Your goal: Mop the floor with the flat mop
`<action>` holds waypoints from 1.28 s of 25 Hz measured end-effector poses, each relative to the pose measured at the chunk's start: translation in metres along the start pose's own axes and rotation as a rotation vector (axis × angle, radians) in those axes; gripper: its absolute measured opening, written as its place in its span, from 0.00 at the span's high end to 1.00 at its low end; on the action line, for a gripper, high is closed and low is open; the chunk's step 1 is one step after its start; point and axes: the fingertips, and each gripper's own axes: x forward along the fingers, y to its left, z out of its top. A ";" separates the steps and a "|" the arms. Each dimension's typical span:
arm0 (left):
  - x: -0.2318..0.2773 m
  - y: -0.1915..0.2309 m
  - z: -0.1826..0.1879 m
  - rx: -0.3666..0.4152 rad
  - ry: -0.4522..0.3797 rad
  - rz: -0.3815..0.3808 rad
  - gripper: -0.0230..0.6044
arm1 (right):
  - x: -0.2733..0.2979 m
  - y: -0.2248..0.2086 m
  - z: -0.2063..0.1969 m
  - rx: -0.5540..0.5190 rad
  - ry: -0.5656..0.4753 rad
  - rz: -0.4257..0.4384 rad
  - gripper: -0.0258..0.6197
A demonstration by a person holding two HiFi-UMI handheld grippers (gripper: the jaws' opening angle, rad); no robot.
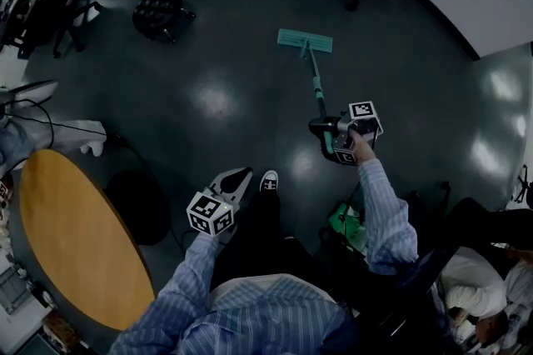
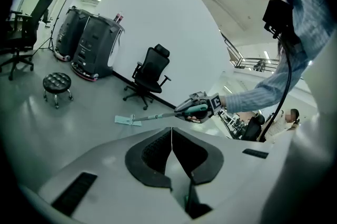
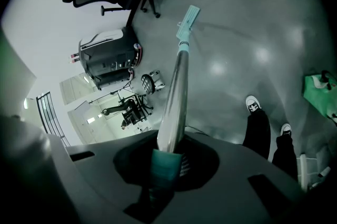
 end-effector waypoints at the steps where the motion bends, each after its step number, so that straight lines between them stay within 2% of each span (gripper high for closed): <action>1: 0.003 0.002 0.000 -0.006 0.002 -0.001 0.95 | 0.004 0.008 0.012 -0.001 -0.006 0.001 0.90; 10: 0.011 0.026 0.004 -0.061 -0.012 0.038 0.95 | 0.037 0.073 0.111 0.002 -0.061 0.019 0.90; 17: -0.006 0.044 -0.006 -0.084 -0.019 0.105 0.95 | 0.052 0.083 0.149 0.013 -0.099 -0.002 0.90; 20: -0.014 0.049 -0.011 -0.092 -0.018 0.121 0.95 | 0.052 0.078 0.148 0.010 -0.107 -0.043 0.90; 26: -0.017 0.045 -0.009 -0.078 -0.019 0.108 0.95 | 0.044 0.060 0.123 0.015 -0.094 -0.056 0.90; 32: -0.013 0.019 -0.007 -0.039 -0.024 0.045 0.95 | 0.021 0.017 0.066 0.015 -0.071 -0.058 0.90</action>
